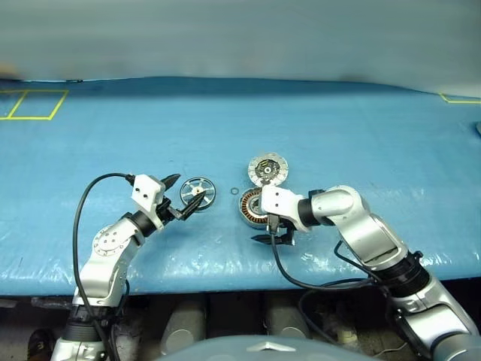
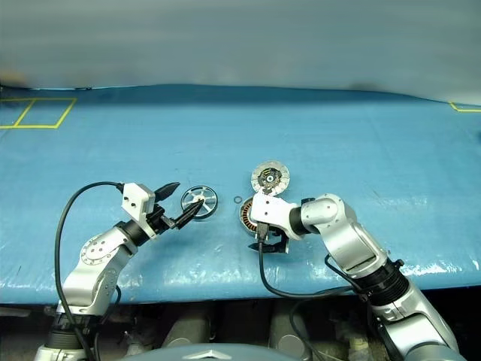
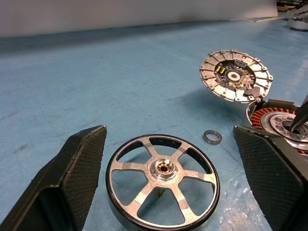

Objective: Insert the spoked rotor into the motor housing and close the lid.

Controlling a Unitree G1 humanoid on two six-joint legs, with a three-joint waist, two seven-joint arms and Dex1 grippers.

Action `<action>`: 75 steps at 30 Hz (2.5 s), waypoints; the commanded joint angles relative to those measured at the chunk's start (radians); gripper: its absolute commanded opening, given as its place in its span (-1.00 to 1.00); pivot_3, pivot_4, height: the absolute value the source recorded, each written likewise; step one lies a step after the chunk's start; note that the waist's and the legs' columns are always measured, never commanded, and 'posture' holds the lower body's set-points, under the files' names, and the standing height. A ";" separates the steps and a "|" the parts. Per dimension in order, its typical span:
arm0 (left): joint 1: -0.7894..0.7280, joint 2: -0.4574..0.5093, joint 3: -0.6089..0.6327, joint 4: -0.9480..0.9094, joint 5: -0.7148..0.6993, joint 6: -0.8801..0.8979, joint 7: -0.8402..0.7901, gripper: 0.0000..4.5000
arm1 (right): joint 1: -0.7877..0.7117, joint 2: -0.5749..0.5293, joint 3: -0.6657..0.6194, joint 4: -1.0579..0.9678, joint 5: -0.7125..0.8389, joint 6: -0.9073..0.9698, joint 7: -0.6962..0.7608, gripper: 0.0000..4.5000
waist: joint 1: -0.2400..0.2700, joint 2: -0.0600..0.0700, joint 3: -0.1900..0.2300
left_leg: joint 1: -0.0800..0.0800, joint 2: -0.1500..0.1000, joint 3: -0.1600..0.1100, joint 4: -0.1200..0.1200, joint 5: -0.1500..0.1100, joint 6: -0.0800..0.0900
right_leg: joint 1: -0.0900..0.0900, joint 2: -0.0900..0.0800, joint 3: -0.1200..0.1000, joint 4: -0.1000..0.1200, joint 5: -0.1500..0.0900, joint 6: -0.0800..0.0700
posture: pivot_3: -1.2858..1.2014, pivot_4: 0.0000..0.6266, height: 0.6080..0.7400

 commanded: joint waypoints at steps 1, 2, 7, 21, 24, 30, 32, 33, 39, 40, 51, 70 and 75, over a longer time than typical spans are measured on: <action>-0.011 0.003 0.005 -0.027 -0.006 -0.013 -0.010 1.00 | -0.019 -0.007 -0.065 -0.057 0.039 0.005 -0.035 0.99 | 0.001 0.000 0.000 | 0.000 0.000 0.000 0.000 0.000 0.000 | 0.000 0.000 0.000 0.000 0.000 0.000 | 0.03 -0.52 1.00; -0.012 0.006 0.005 -0.026 -0.005 -0.014 -0.013 1.00 | -0.019 -0.009 -0.071 -0.060 0.043 0.004 -0.046 0.99 | 0.001 0.000 0.000 | 0.000 0.000 0.000 0.000 0.000 0.000 | 0.000 0.000 0.000 0.000 0.000 0.000 | 0.03 -0.52 1.00; -0.029 0.021 0.003 -0.017 -0.014 -0.019 -0.058 1.00 | -0.010 0.008 -0.142 -0.072 0.073 -0.038 -0.131 0.99 | 0.002 0.000 0.000 | 0.000 0.000 0.000 0.000 0.000 0.000 | 0.000 0.000 0.000 0.000 0.000 0.000 | 0.03 -0.52 1.00; -0.361 0.085 -0.152 0.245 0.081 0.045 -0.255 1.00 | 0.200 0.181 -0.300 -0.098 0.213 -0.134 -0.370 0.99 | 0.000 0.000 0.000 | 0.000 0.000 0.000 0.000 0.001 0.001 | 0.000 0.001 0.000 0.001 0.000 0.001 | 0.03 -0.52 1.00; -0.488 0.087 -0.201 0.377 0.113 0.032 -0.333 1.00 | 0.216 0.183 -0.337 -0.111 0.248 -0.145 -0.383 0.99 | 0.000 0.000 0.000 | 0.000 0.000 0.000 0.000 0.001 0.001 | 0.000 0.001 0.000 0.001 0.000 0.001 | 0.03 -0.52 1.00; -0.725 0.044 -0.295 0.691 0.229 -0.036 -0.415 1.00 | 0.256 0.169 -0.359 -0.144 0.274 -0.177 -0.404 0.99 | -0.001 0.000 0.000 | -0.001 0.000 0.000 0.000 0.001 0.001 | 0.000 0.001 0.000 0.000 0.001 0.001 | 0.03 -0.52 1.00; -0.781 0.023 -0.318 0.789 0.266 -0.079 -0.432 1.00 | 0.272 0.170 -0.359 -0.160 0.278 -0.183 -0.421 0.99 | -0.003 0.000 0.000 | -0.002 0.000 0.000 0.000 0.001 0.001 | -0.001 0.001 0.000 0.000 0.001 0.002 | 0.03 -0.52 1.00; -0.802 0.012 -0.322 0.827 0.276 -0.092 -0.442 1.00 | 0.280 0.169 -0.359 -0.168 0.280 -0.185 -0.426 0.99 | -0.002 0.000 0.000 | -0.002 0.000 0.000 0.000 0.001 0.001 | -0.001 0.001 0.000 0.000 0.001 0.002 | 0.03 -0.52 1.00; -0.866 -0.041 -0.327 0.971 0.308 -0.158 -0.489 1.00 | 0.321 0.160 -0.369 -0.202 0.291 -0.175 -0.464 0.99 | -0.008 0.000 0.000 | -0.006 0.000 -0.001 0.001 0.001 0.001 | -0.004 0.001 0.000 0.000 0.001 0.002 | 0.03 -0.52 1.00; -0.869 -0.046 -0.332 0.986 0.317 -0.166 -0.496 1.00 | 0.325 0.159 -0.371 -0.204 0.291 -0.175 -0.469 0.99 | -0.008 0.000 0.000 | -0.006 0.000 -0.001 0.001 0.001 0.001 | -0.004 0.001 0.000 0.000 0.001 0.002 | 0.03 -0.52 1.00; -0.861 -0.062 -0.349 1.077 0.406 -0.223 -0.482 0.75 | 0.339 0.143 -0.355 -0.177 0.297 -0.183 -0.476 1.00 | -0.011 0.000 0.000 | -0.005 -0.001 -0.002 0.002 0.001 0.001 | -0.003 0.001 0.000 0.001 0.001 0.002 | 0.03 -0.52 1.00; -0.828 -0.047 -0.330 1.108 0.408 -0.241 -0.487 -0.38 | 0.408 0.060 -0.369 -0.085 0.354 -0.156 -0.397 1.00 | -0.013 0.000 0.000 | -0.004 -0.001 -0.002 0.004 0.001 0.002 | -0.002 0.001 0.000 0.004 0.001 0.003 | 0.03 -0.52 1.00; -0.822 -0.035 -0.326 1.118 0.427 -0.265 -0.446 -0.80 | 0.417 0.052 -0.384 -0.073 0.351 -0.166 -0.397 1.00 | -0.013 0.000 0.000 | -0.002 -0.001 -0.002 0.004 0.002 0.002 | -0.001 0.001 0.000 0.005 0.001 0.002 | 0.03 -0.52 1.00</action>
